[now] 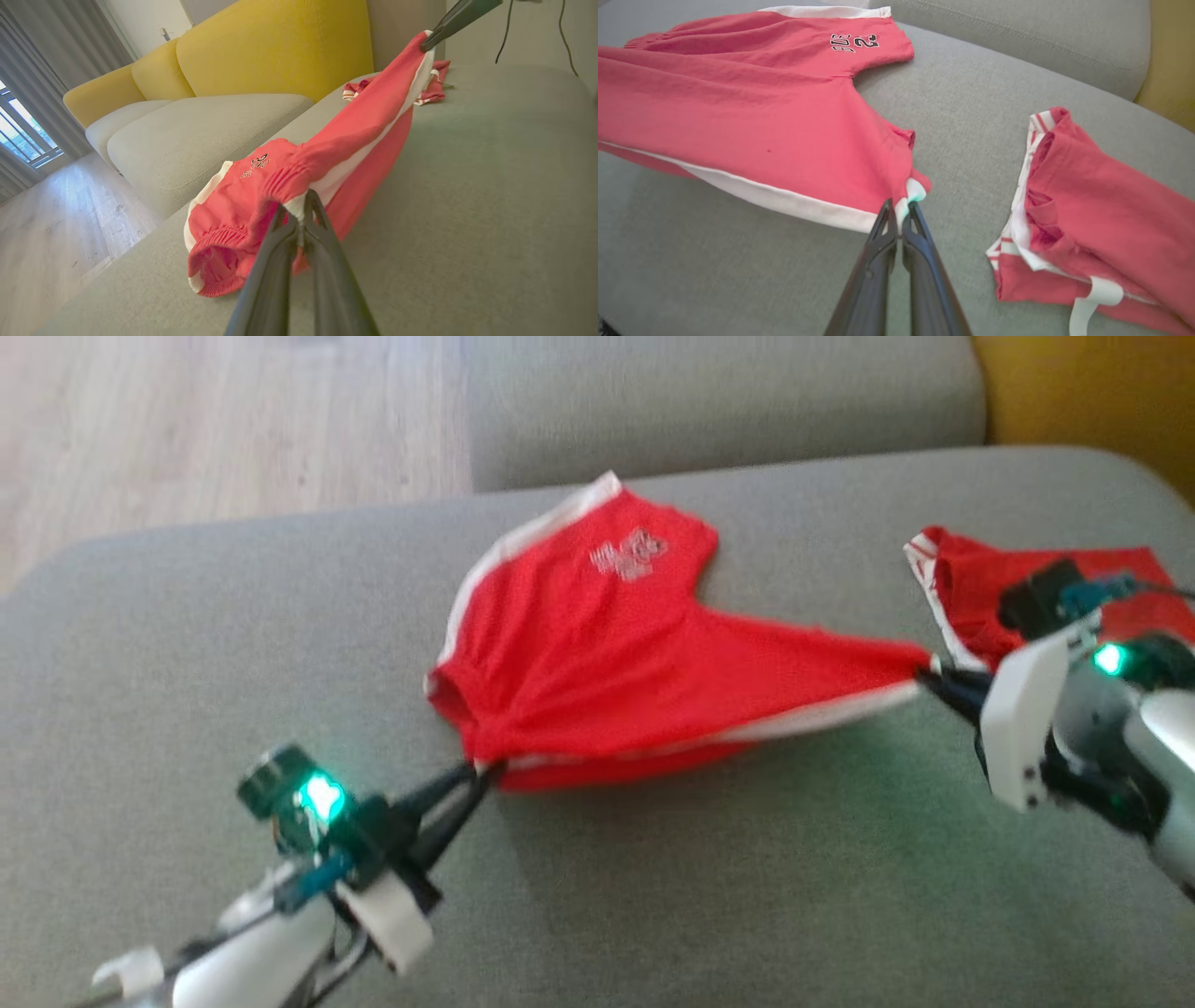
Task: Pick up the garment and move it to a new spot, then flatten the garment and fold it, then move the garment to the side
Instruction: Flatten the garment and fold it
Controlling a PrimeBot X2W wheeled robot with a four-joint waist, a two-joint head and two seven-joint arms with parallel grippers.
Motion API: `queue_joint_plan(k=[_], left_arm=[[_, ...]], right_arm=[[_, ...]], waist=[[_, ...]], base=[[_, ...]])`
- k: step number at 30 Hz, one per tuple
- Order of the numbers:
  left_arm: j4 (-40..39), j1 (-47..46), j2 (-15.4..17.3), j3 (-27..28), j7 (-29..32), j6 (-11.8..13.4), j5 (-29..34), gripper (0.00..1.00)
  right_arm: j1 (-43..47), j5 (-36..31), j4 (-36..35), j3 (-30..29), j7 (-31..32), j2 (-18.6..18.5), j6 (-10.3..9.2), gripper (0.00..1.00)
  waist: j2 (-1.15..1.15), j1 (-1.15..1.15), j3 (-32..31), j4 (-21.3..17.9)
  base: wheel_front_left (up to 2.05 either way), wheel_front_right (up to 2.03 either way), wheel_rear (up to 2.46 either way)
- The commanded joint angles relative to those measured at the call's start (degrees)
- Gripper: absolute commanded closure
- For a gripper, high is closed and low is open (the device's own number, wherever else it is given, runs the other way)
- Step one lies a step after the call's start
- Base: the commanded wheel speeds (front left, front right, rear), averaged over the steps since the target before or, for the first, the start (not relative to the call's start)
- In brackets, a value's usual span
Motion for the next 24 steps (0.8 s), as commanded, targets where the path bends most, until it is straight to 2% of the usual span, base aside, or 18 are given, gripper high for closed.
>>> queue_joint_plan(k=[1, 9, 12, 18, 24], left_arm=[[-2.89, -0.85, 2.62, 2.13, -0.30, 0.91, -0.78, 1.00], [-12.06, 4.37, 4.63, 0.96, 2.29, 2.72, -2.02, 1.00], [-15.50, 5.04, 5.17, 1.01, 3.59, 3.62, -2.39, 1.00], [-17.47, 3.41, 5.23, 2.26, 4.51, 4.66, -2.93, 1.00], [-16.41, -0.53, 4.60, 3.47, 4.91, 4.38, -3.01, 1.00]], right_arm=[[1.81, 1.13, -2.97, -1.22, 0.93, -2.92, -0.04, 1.00], [9.93, 4.36, -11.50, -5.31, 5.66, -8.82, -0.04, 1.00], [12.11, 4.32, -13.98, -8.20, 6.34, -9.69, -0.04, 1.00], [12.70, 0.46, -16.10, -13.73, 7.17, -7.90, -0.04, 1.00], [8.57, -5.05, -16.46, -18.14, 8.37, -4.63, -0.04, 1.00]], waist=[[0.00, 0.01, -1.73, -0.12], [0.00, 0.01, -2.95, 0.53], [0.00, 0.01, -2.73, 1.01], [0.00, 0.01, -0.75, 2.43], [0.00, 0.01, 4.24, 4.52]], base=[[0.00, 0.00, 0.00], [0.00, 0.00, 0.00], [0.00, 0.00, 0.00], [0.00, 0.00, 0.00], [0.00, 0.00, 0.00]])
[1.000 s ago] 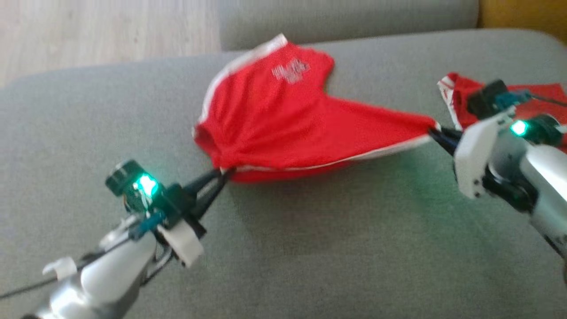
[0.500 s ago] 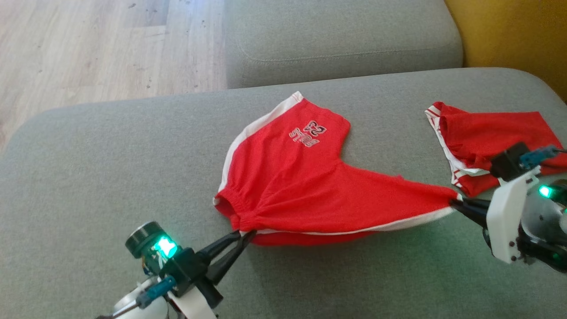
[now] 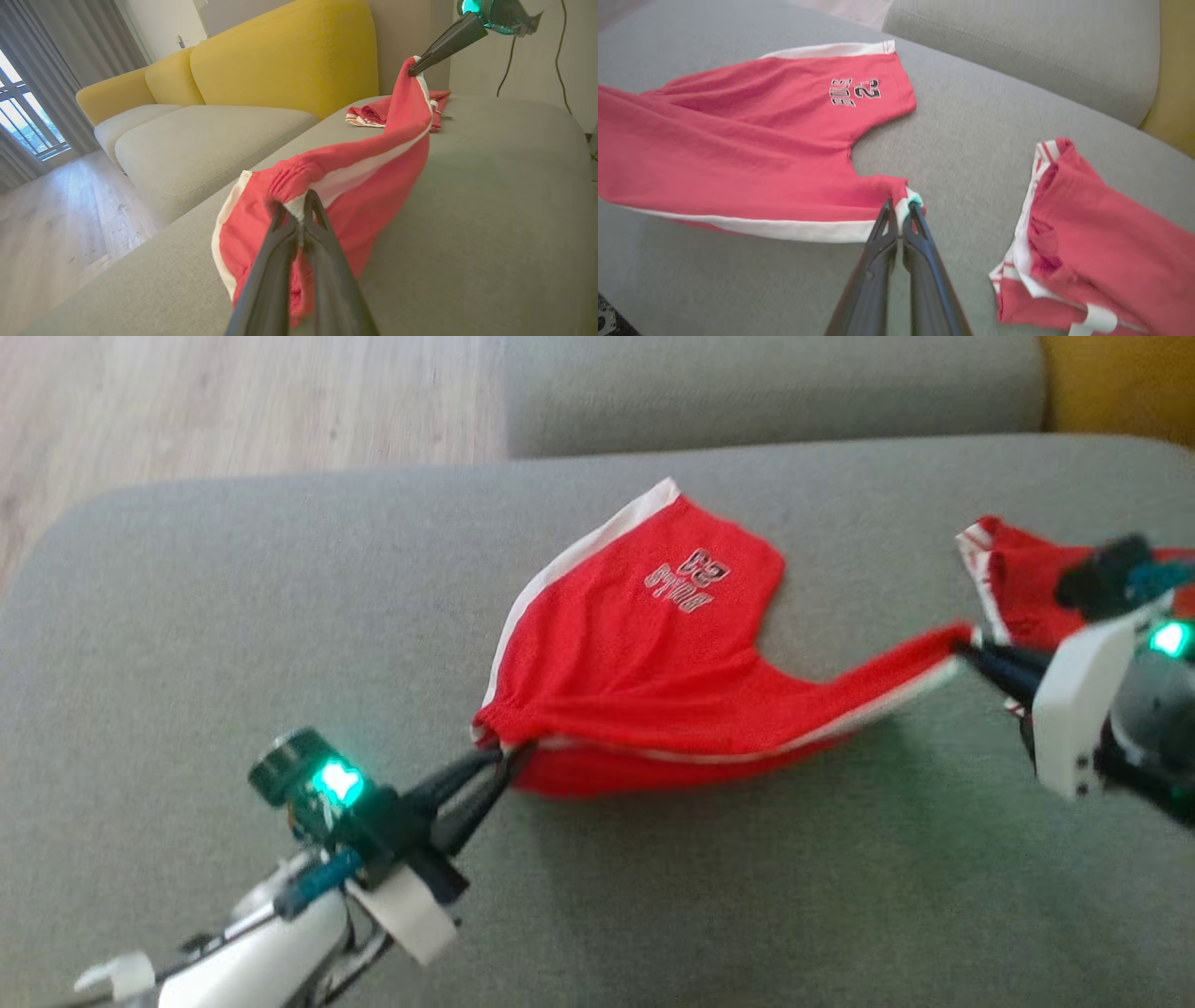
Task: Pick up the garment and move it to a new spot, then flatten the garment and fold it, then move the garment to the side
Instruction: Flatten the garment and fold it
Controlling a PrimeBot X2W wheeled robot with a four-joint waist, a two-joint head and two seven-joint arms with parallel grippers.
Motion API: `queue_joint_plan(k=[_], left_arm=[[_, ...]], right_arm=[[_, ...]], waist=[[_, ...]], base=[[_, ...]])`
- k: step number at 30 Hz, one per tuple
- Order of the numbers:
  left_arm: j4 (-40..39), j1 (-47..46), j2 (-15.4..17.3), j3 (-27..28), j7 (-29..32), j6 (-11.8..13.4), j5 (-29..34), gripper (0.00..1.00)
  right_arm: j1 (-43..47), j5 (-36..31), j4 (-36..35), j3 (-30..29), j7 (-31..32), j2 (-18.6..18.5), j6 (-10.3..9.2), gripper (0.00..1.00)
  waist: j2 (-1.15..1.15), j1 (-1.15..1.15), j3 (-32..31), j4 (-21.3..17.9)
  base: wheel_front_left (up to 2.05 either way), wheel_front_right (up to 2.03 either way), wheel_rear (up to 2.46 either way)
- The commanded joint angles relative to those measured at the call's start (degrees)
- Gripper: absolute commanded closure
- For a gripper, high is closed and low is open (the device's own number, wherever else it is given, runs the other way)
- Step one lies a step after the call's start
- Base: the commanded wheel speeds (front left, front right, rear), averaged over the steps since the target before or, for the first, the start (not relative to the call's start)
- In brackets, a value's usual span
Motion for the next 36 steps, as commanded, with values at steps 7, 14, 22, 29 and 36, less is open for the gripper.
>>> queue_joint_plan(k=[7, 14, 22, 29, 36], left_arm=[[2.42, -9.38, -0.62, 3.97, -0.39, -0.92, -0.78, 1.00], [7.57, -13.56, -3.08, 3.76, -1.51, -1.87, -0.57, 1.00], [14.88, -19.29, -7.68, 1.58, -2.95, -3.41, 0.22, 1.00], [19.94, -23.18, -10.67, 1.47, -4.23, -3.93, -0.16, 1.00], [24.88, -25.80, -13.71, 1.28, -5.15, -4.28, -0.31, 1.00]], right_arm=[[-12.52, -5.95, 1.24, -2.52, 0.94, 3.98, -0.04, 1.00], [-24.20, -9.90, 9.68, 2.48, 1.99, 7.23, -0.04, 1.00], [-32.50, -11.19, 19.68, 8.22, -0.13, 8.75, -0.04, 1.00], [-38.14, -11.53, 25.23, 12.06, -2.31, 9.54, -0.04, 1.00], [-42.72, -11.17, 32.48, 14.53, -7.67, 10.66, -0.04, 1.00]], waist=[[0.00, -0.01, 8.25, 4.68], [0.00, -0.01, 12.47, 8.96], [0.00, -0.01, 16.53, 12.68], [0.00, -0.01, 19.53, 14.43], [0.00, -0.01, 21.93, 16.46]], base=[[0.00, 0.00, 0.00], [0.00, 0.00, 0.00], [0.00, 0.00, 0.00], [0.00, 0.00, 0.00], [0.00, 0.00, 0.00]])
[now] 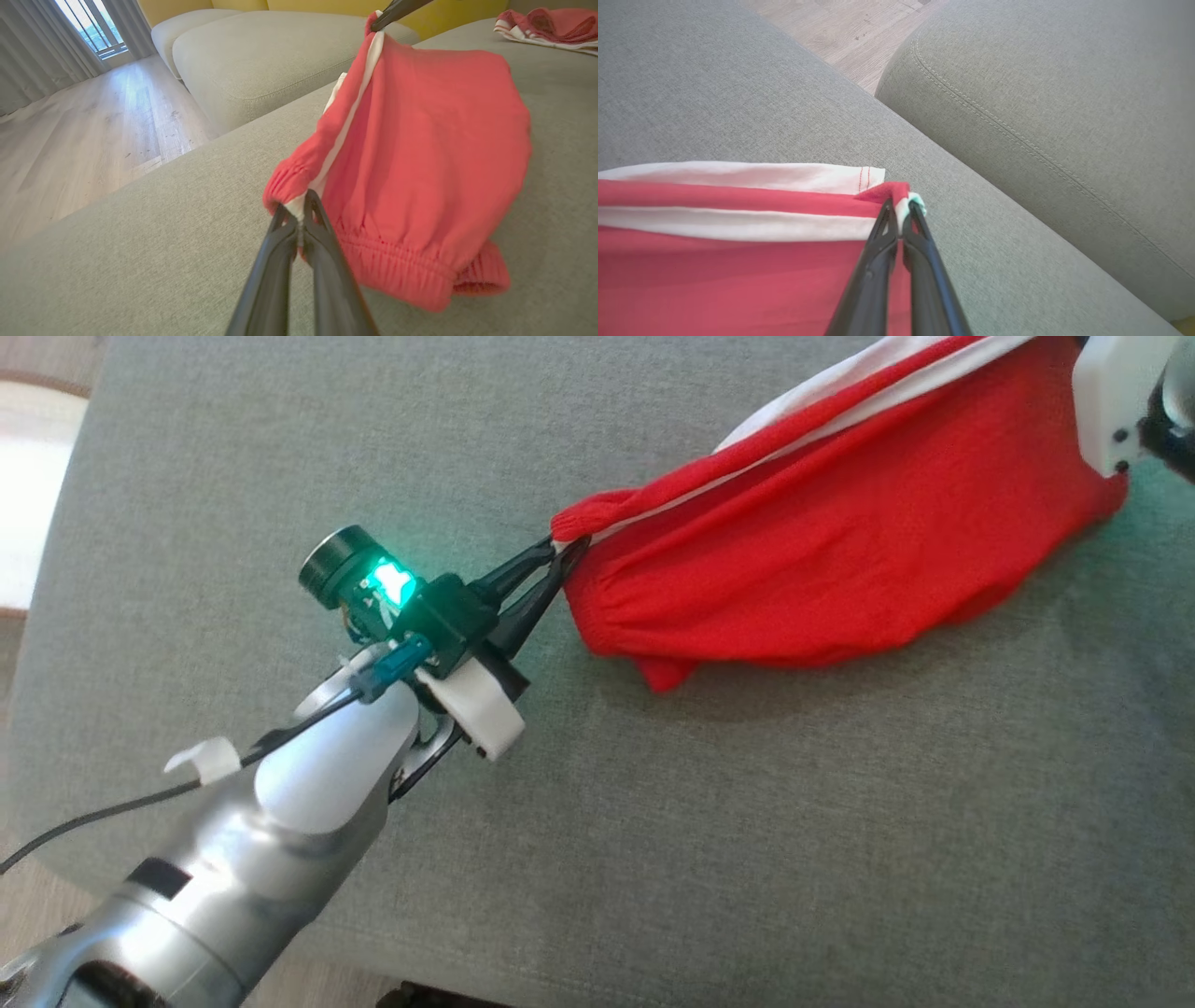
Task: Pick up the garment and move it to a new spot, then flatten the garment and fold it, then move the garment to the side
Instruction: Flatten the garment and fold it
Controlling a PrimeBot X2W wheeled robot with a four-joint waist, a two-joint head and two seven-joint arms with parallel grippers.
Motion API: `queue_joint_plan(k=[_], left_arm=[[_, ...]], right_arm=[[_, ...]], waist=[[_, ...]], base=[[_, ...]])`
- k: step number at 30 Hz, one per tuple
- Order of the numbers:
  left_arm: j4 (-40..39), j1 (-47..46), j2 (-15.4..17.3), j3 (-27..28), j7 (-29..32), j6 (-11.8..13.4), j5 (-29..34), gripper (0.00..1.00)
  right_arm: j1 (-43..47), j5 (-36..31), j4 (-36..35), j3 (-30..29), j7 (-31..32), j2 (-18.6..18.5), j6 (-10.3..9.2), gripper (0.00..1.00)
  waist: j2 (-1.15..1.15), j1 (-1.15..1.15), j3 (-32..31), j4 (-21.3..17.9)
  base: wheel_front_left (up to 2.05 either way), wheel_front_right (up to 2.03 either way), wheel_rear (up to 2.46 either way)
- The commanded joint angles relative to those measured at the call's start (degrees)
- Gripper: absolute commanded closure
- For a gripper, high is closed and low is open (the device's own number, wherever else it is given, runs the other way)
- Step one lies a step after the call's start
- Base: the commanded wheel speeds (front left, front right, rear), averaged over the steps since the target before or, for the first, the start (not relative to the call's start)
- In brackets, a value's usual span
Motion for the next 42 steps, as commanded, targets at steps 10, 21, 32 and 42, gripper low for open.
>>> queue_joint_plan(k=[10, 21, 32, 42], left_arm=[[1.32, -3.01, 0.21, 0.20, -0.70, -0.30, -0.12, 0.22], [0.00, -1.64, 2.20, 5.54, -0.71, 1.17, 1.05, 0.00], [-7.58, 3.77, 4.83, 14.68, -0.72, 5.86, 0.85, 0.00], [-16.78, 15.01, 4.41, 25.11, -0.72, 11.13, -0.58, 0.00]], right_arm=[[-3.62, 0.75, 4.79, 3.87, -5.17, 3.47, -0.04, 0.00], [-4.51, 3.80, 8.49, 4.13, -15.73, 6.79, -0.04, 0.00], [1.02, 8.03, 8.44, -1.79, -31.93, 7.71, -0.04, 0.00], [13.36, 7.93, 5.04, -12.85, -38.61, 10.31, -0.04, 0.00]], waist=[[0.00, -0.01, 1.09, 1.23], [0.00, -0.01, -2.37, -2.52], [0.00, -0.01, -10.28, -7.74], [0.00, -0.01, -16.25, -13.01]], base=[[0.00, 0.00, 0.00], [0.00, 0.00, 0.00], [0.00, 0.00, 0.00], [0.00, 0.00, 0.00]])
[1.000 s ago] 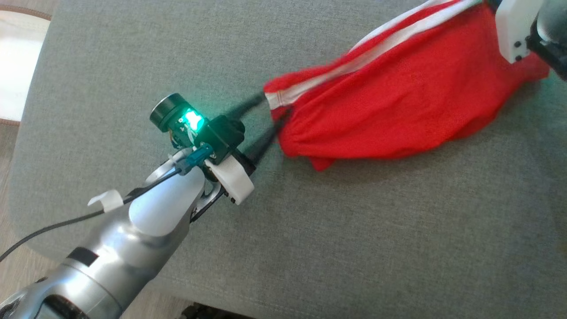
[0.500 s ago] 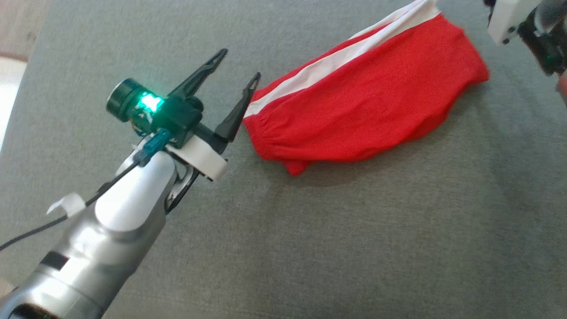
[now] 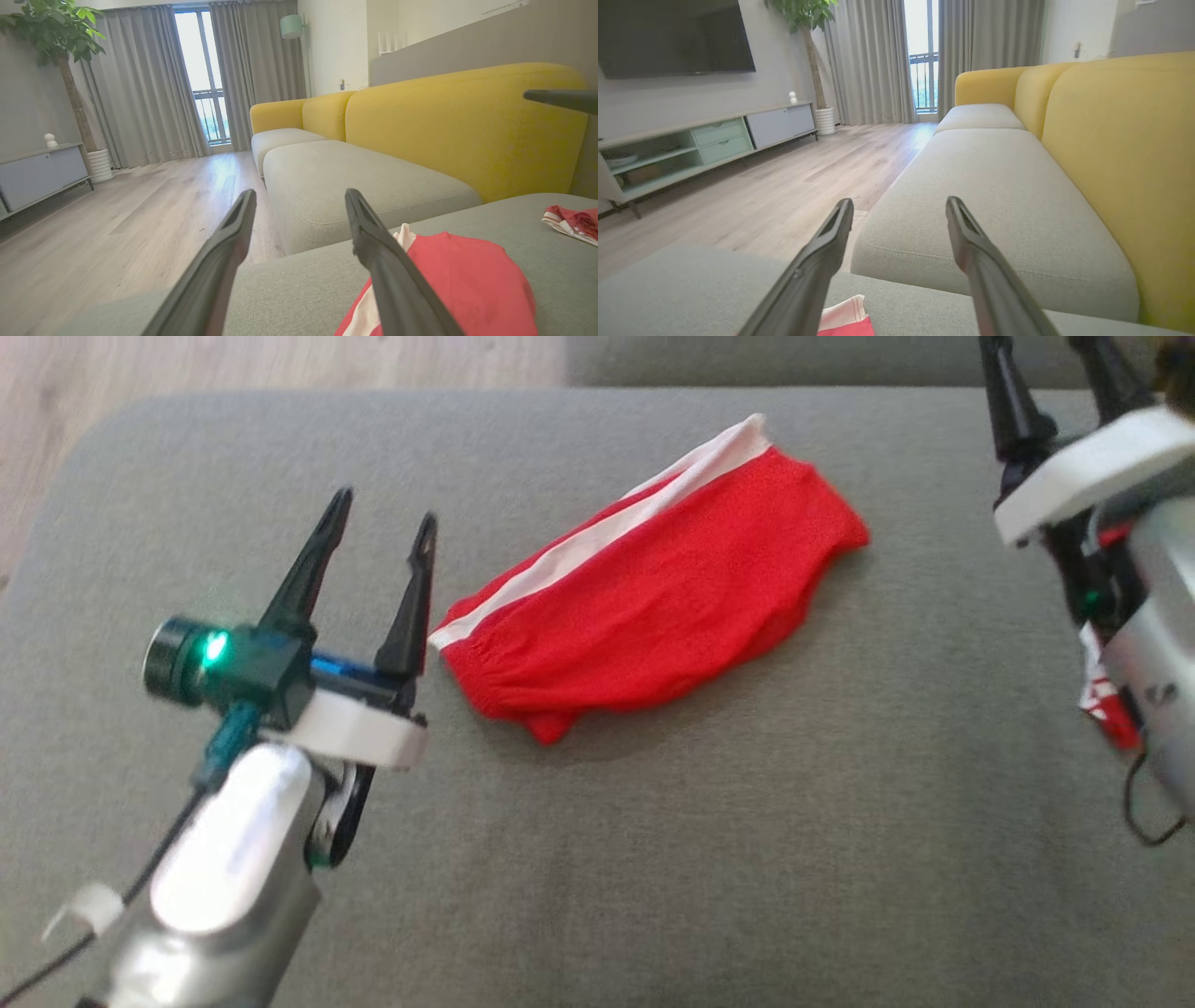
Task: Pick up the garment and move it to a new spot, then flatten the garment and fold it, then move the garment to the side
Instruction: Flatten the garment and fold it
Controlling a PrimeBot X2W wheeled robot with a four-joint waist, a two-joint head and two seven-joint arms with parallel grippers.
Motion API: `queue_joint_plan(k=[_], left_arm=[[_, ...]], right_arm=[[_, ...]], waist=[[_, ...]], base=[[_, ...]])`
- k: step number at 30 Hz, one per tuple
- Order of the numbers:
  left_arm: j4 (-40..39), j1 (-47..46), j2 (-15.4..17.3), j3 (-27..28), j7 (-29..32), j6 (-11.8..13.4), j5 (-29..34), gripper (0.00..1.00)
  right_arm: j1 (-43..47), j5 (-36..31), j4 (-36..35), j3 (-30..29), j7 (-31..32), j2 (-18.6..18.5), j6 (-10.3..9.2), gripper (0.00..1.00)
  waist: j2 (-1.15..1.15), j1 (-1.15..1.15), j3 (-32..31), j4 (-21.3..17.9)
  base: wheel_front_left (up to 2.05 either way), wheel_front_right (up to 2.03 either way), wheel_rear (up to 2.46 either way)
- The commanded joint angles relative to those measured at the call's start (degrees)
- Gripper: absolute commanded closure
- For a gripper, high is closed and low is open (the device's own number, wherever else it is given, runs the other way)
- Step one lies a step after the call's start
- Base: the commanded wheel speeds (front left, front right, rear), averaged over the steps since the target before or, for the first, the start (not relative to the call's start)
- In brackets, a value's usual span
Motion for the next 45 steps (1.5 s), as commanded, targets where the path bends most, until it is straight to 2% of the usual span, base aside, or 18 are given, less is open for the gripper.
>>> queue_joint_plan(k=[1, 7, 12, 17, 22, 30, 35, 39, 41, 45], left_arm=[[-2.07, -0.87, 1.70, 2.99, -0.29, 0.78, 0.70, 0.00], [-4.90, 6.76, -1.15, 7.47, -0.29, 2.25, 1.26, 0.00], [-6.38, 12.93, -4.88, 12.24, -0.29, 1.10, 0.87, 0.00], [-7.26, 18.16, -8.21, 15.50, -0.29, -0.59, 3.35, 0.00], [-6.78, 21.49, -10.37, 17.61, -0.29, -2.54, 6.02, 0.00], [-7.06, 19.98, -12.36, 19.75, -0.29, -5.56, 9.02, 0.00], [-6.31, 18.54, -13.32, 19.52, -0.29, -6.75, 10.10, 0.00], [-5.22, 17.32, -14.03, 19.05, -0.29, -7.71, 10.75, 0.00], [-4.67, 16.74, -14.27, 18.61, -0.29, -8.14, 11.08, 0.00], [-3.90, 15.19, -14.64, 17.22, -0.29, -8.86, 10.97, 0.00]], right_arm=[[1.65, -0.78, -1.99, -1.13, -0.65, 0.89, -0.04, 0.00], [14.57, -9.69, -10.56, -15.42, -0.73, 5.58, -0.04, 0.00], [27.28, -18.76, -18.64, -26.17, -0.74, 12.62, -0.04, 0.00], [36.80, -24.38, -24.73, -31.86, -0.41, 18.37, -0.04, 0.00], [41.84, -27.07, -29.56, -34.37, 1.98, 20.32, -0.04, 0.00], [42.76, -28.04, -36.12, -37.17, 8.29, 20.97, -0.04, 0.00], [40.52, -23.51, -35.79, -38.54, 13.27, 21.00, -0.04, 0.00], [36.47, -17.96, -32.67, -39.63, 17.86, 21.01, -0.04, 0.00], [33.98, -18.10, -30.44, -40.50, 19.40, 21.01, -0.04, 0.00], [28.73, -14.85, -23.30, -44.90, 22.23, 21.01, -0.04, 0.00]], waist=[[0.00, 0.01, -1.76, -1.83], [0.00, 0.01, -3.63, -4.23], [0.00, 0.01, -4.74, -5.43], [0.00, 0.01, -5.95, -5.91], [0.00, 0.01, -6.76, -5.93], [0.00, 0.01, -3.53, -3.17], [0.00, 0.01, -0.52, -0.29], [0.00, 0.01, 2.16, 2.91], [0.00, 0.01, 3.31, 4.68], [0.00, 0.01, 4.75, 8.84]], base=[[0.00, 0.00, 0.00], [0.00, 0.00, 0.00], [0.00, 0.00, 0.00], [0.00, 0.00, 0.00], [0.00, 0.00, 0.00], [0.00, 0.00, 0.00], [0.00, 0.00, 0.00], [0.00, 0.00, 0.00], [0.00, 0.00, 0.00], [0.00, 0.00, 0.00]])
